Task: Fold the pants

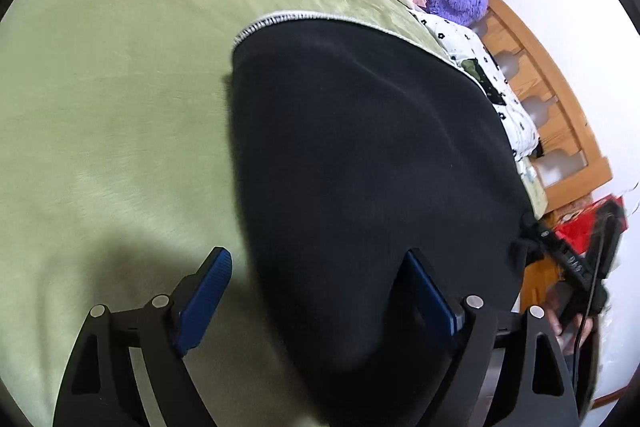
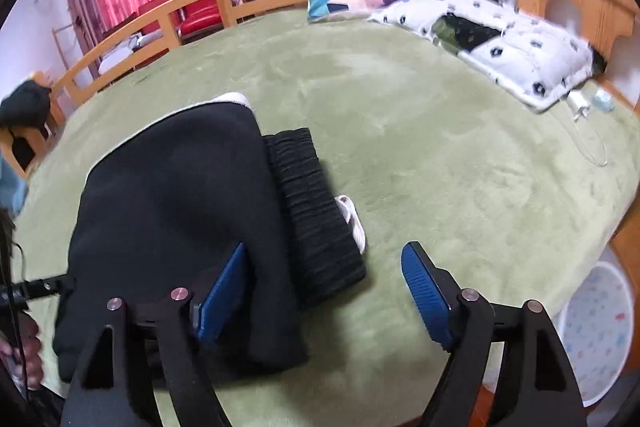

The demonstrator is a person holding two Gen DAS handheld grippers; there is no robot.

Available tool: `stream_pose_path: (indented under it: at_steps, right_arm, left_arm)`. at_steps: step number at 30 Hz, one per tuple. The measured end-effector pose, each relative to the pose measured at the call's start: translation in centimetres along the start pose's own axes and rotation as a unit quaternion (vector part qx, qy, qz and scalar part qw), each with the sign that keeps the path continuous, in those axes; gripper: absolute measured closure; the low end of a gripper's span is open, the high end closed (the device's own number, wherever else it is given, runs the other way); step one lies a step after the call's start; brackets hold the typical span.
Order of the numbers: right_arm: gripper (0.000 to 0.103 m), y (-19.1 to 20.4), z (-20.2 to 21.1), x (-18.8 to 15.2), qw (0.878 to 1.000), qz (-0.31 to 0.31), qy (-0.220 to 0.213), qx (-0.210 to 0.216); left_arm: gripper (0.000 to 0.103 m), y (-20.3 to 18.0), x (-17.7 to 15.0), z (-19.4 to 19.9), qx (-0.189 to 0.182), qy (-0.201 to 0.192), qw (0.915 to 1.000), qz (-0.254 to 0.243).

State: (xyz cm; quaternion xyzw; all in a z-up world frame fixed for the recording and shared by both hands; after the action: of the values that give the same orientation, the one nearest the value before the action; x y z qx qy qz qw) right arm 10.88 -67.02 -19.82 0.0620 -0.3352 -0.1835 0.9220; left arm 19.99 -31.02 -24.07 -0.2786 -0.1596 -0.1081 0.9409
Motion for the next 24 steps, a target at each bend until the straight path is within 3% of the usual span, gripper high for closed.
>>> stream_pose_path:
  at_steps: [3, 9, 11, 12, 13, 16, 20, 22, 24]
  right_arm:
    - [0.022, -0.6, -3.1, -0.5, 0.999, -0.018, 0.041, 0.029]
    - [0.006, -0.8, -6.2, -0.8, 0.996, -0.038, 0.060, 0.059]
    - [0.004, -1.1, -7.0, -0.9, 0.994, -0.052, 0.070, 0.066]
    - [0.005, -0.9, -6.9, -0.9, 0.994, -0.051, 0.069, 0.064]
    - [0.009, -0.6, -6.6, -1.0, 0.995, -0.044, 0.066, 0.056]
    - [0.026, 0.8, -4.9, -1.3, 0.998, -0.020, 0.045, 0.030]
    - [0.056, 3.3, -1.7, -0.8, 1.000, 0.007, 0.013, 0.012]
    - [0.068, 5.4, -0.5, -0.8, 1.000, 0.025, 0.002, 0.000]
    - [0.073, 7.1, 0.3, -0.8, 0.999, 0.034, -0.003, -0.019]
  left_arm:
    - [0.017, -0.1, 0.5, -1.5, -0.027, 0.011, 0.9995, 0.013]
    - [0.022, -0.8, 1.2, -3.2, -0.042, 0.006, 0.9987, 0.027]
    - [0.032, -0.7, 1.4, -3.2, -0.044, 0.006, 0.9984, 0.036]
    - [0.045, -0.8, 1.4, -3.1, -0.047, 0.006, 0.9983, 0.034]
    - [0.056, -0.8, 1.4, -2.9, -0.051, 0.003, 0.9982, 0.030]
    - [0.070, -0.9, 1.1, -1.2, -0.071, -0.011, 0.9973, 0.019]
    - [0.077, -1.1, 1.0, 1.4, -0.103, -0.018, 0.9944, 0.014]
    - [0.079, -1.4, 0.6, 2.6, -0.105, -0.022, 0.9942, 0.003]
    - [0.080, -1.3, 0.1, 3.7, -0.108, -0.024, 0.9939, -0.001]
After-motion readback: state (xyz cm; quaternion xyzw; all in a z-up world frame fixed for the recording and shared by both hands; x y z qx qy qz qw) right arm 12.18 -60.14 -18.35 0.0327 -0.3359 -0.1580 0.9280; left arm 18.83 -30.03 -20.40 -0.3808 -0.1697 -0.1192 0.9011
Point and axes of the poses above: each gripper's, at about its wrist camera, not at the fingertips, and z roughly against the way its jaws point, y to its left, x to its top, the point moved 3 cm from there along -z, roughly the way its jaws point, and after that the axes turned 3 degrees about x, right-handed, at the moved point
